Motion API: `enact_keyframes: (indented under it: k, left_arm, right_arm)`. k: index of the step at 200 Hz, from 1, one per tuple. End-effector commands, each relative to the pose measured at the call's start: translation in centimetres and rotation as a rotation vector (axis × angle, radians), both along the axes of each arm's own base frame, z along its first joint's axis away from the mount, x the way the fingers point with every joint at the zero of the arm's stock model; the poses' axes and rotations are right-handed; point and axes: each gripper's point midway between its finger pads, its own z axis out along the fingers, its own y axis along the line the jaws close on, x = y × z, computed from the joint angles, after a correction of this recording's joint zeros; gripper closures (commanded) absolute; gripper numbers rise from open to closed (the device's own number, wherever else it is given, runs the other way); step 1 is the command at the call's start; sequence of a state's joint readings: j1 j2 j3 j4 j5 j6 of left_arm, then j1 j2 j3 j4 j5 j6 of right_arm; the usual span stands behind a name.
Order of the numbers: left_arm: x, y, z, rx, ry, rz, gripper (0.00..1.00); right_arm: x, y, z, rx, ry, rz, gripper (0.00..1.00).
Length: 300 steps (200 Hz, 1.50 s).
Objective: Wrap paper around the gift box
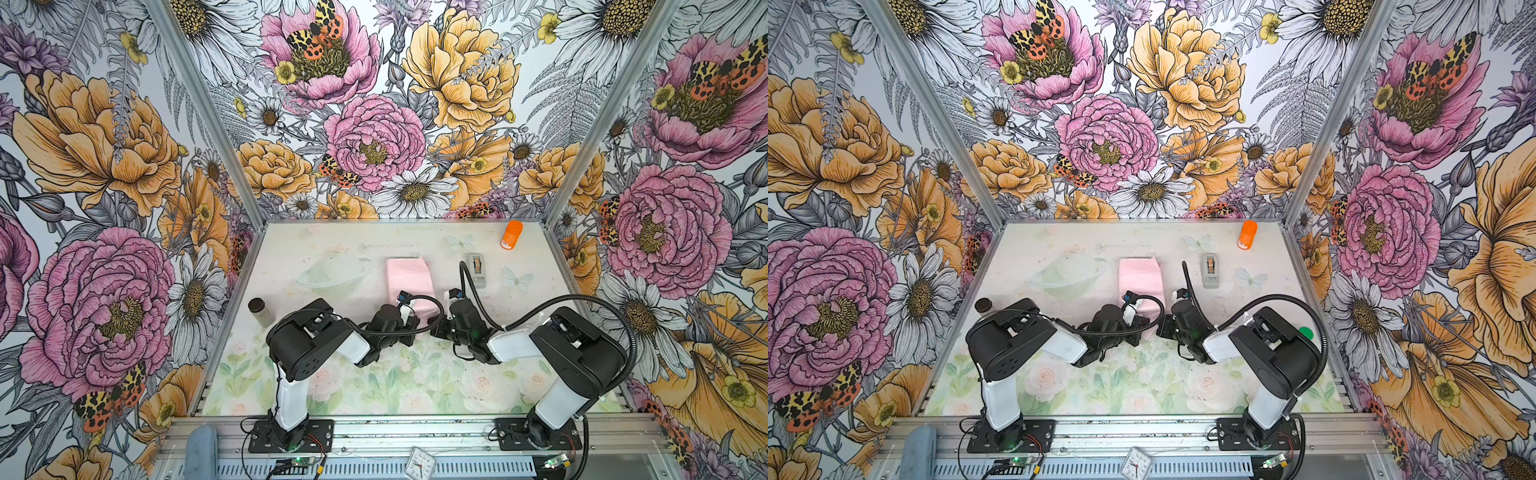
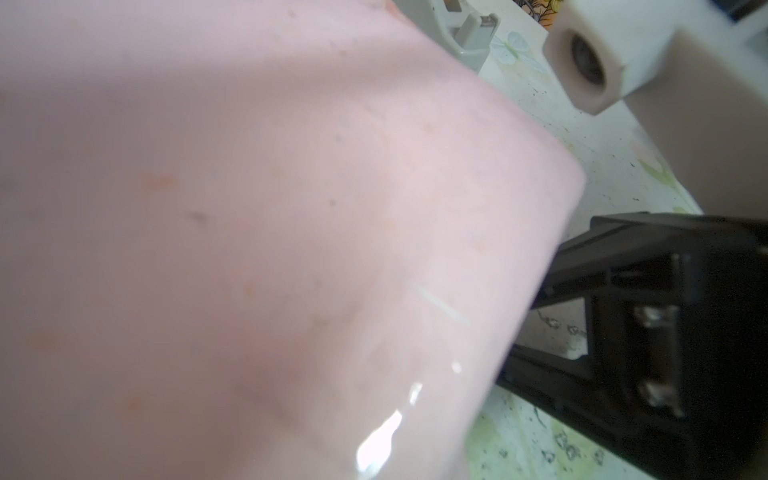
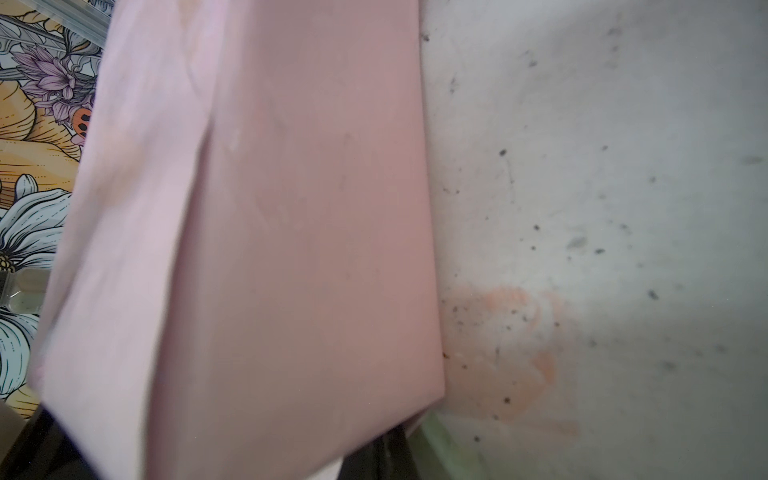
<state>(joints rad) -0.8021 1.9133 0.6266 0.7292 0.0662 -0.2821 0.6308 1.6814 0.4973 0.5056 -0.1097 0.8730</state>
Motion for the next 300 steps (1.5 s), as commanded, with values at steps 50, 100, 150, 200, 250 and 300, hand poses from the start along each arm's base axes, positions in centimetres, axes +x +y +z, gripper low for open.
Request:
enact_keyframes:
  k: [50,100,150,200,250,300]
  left_arm:
    - [-0.3,1.9,-2.6,0.091,0.055,0.049,0.91]
    - [-0.3,1.8,-2.7,0.092,0.056,0.049,0.91]
    - [-0.2,1.9,-2.6,0.093,0.055,0.052,0.91]
    - [-0.3,1.9,-2.7,0.094,0.058,0.051,0.91]
    - [-0.2,1.9,-2.8,0.096,0.059,0.051,0.91]
    - [-0.2,1.8,-2.8,0.096,0.058,0.051,0.91]
  right_arm:
    - [-2.1,0.7,-1.3,0.003,0.044,0.039,1.00]
    - [-3.2,0.9,-1.8,0.004,0.063,0.048,1.00]
    - [-4.2,1.1,-2.2,0.010,0.078,0.049,1.00]
    - [-5.3,1.4,-2.6,0.010,0.096,0.061,1.00]
    - [-6.4,1.7,-3.0,0.009,0.114,0.070,1.00]
    - [-7.6,2.1,-3.0,0.003,0.124,0.089,1.00]
